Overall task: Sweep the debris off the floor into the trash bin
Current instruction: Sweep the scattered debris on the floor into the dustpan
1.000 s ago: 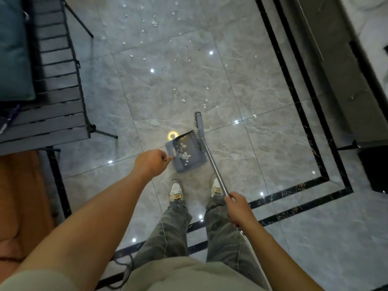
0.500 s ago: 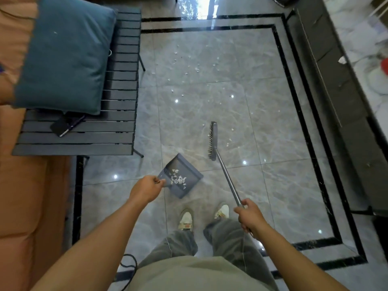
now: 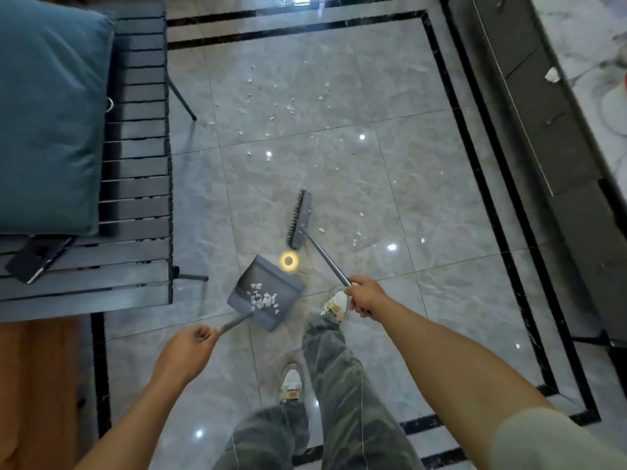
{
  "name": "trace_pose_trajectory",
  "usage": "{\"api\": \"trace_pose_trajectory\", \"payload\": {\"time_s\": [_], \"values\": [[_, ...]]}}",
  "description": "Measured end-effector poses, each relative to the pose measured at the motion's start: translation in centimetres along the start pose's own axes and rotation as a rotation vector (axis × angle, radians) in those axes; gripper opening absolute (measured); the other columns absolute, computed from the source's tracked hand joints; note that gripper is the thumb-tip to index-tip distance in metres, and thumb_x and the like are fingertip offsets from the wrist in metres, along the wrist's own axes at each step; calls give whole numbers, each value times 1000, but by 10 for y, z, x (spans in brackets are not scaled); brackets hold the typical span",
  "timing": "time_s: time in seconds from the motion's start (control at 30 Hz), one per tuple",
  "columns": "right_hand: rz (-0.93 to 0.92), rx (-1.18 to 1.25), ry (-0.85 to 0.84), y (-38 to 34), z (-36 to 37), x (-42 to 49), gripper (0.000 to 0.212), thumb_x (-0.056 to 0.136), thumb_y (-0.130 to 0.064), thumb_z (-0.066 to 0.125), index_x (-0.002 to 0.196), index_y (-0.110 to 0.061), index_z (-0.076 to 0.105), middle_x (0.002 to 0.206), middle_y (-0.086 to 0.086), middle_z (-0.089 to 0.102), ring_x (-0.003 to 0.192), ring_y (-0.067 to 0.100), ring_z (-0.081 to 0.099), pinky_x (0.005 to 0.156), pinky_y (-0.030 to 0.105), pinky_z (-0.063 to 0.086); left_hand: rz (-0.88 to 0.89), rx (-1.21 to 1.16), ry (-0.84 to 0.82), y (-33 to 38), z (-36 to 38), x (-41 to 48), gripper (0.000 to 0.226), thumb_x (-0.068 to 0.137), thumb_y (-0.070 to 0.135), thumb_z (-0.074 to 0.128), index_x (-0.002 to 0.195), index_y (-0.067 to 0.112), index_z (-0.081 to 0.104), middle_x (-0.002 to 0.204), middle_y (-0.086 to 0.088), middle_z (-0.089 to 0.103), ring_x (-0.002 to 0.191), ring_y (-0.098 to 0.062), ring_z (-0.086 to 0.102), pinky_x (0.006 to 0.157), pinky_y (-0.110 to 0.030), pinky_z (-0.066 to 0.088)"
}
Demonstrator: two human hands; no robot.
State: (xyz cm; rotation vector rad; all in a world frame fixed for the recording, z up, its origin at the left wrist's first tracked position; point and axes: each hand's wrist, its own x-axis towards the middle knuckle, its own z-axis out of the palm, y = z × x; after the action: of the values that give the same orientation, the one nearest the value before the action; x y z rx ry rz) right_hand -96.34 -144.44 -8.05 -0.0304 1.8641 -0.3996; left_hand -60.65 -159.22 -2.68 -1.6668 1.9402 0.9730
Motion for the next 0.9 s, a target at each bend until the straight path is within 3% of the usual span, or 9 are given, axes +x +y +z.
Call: {"api": "trace_pose_trajectory", "payload": {"time_s": [0.07, 0.2, 0.37, 0.47, 0.63, 0.77, 0.8, 0.87, 0.9], "values": [[2, 18, -7, -7, -16, 13, 45, 98, -12, 56, 142, -24, 57, 77, 16, 63, 45, 16, 46, 40, 23, 34, -11, 6, -6, 9, -7, 12, 54, 101, 49, 58, 72, 4, 64, 62, -11, 64, 60, -22, 61, 58, -34, 45], [99, 126, 33, -1, -81, 46, 35, 100, -6, 52, 128, -19, 66, 69, 9, 50, 49, 16, 42, 40, 20, 31, 8, 86, -52, 55, -16, 55, 48, 101, 46, 60, 66, 13, 64, 54, -1, 59, 57, -23, 62, 55, -32, 43], [245, 239, 118, 49, -152, 45, 36, 98, -4, 52, 128, -18, 66, 73, 10, 49, 51, 16, 42, 38, 16, 27, 60, 146, -104, 127, -32, 85, 45, 101, 47, 60, 79, 10, 72, 68, -8, 68, 69, -25, 66, 70, -40, 56], [297, 313, 154, 74, -185, 31, 38, 99, -2, 53, 132, -17, 64, 72, 11, 49, 49, 16, 39, 38, 17, 27, 95, 170, -100, 179, -40, 100, 49, 101, 48, 60, 81, 5, 72, 70, -12, 70, 67, -25, 63, 71, -40, 53], [202, 426, 155, 92, -211, -5, 37, 100, -3, 56, 133, -16, 63, 61, 9, 48, 40, 12, 36, 37, 21, 25, 172, 216, -81, 250, -59, 121, 49, 102, 48, 59, 73, 11, 70, 58, -6, 64, 57, -23, 62, 57, -34, 46], [110, 440, 220, 79, -218, -12, 28, 98, -11, 64, 124, -19, 66, 60, 11, 54, 39, 14, 40, 39, 21, 30, 249, 258, -83, 300, -72, 148, 44, 102, 48, 59, 69, 19, 68, 58, -4, 64, 61, -25, 64, 65, -39, 55], [69, 397, 295, 72, -219, -7, 27, 96, -13, 67, 122, -19, 68, 63, 11, 60, 43, 16, 49, 42, 22, 36, 260, 266, -90, 314, -75, 157, 44, 102, 49, 58, 71, 20, 69, 59, -5, 65, 62, -26, 65, 65, -40, 56], [-16, 200, 473, 55, -225, 8, 28, 92, -15, 70, 120, -17, 72, 85, 11, 72, 70, 25, 68, 61, 27, 49, 298, 281, -114, 339, -78, 171, 45, 102, 51, 57, 74, 18, 71, 61, -7, 67, 62, -27, 66, 66, -42, 58], [-15, 149, 518, 47, -230, 18, 27, 91, -14, 70, 118, -15, 73, 93, 11, 73, 81, 29, 69, 68, 29, 51, 327, 295, -122, 352, -78, 179, 45, 102, 52, 57, 74, 18, 71, 62, -7, 67, 62, -27, 66, 65, -40, 57]]}}
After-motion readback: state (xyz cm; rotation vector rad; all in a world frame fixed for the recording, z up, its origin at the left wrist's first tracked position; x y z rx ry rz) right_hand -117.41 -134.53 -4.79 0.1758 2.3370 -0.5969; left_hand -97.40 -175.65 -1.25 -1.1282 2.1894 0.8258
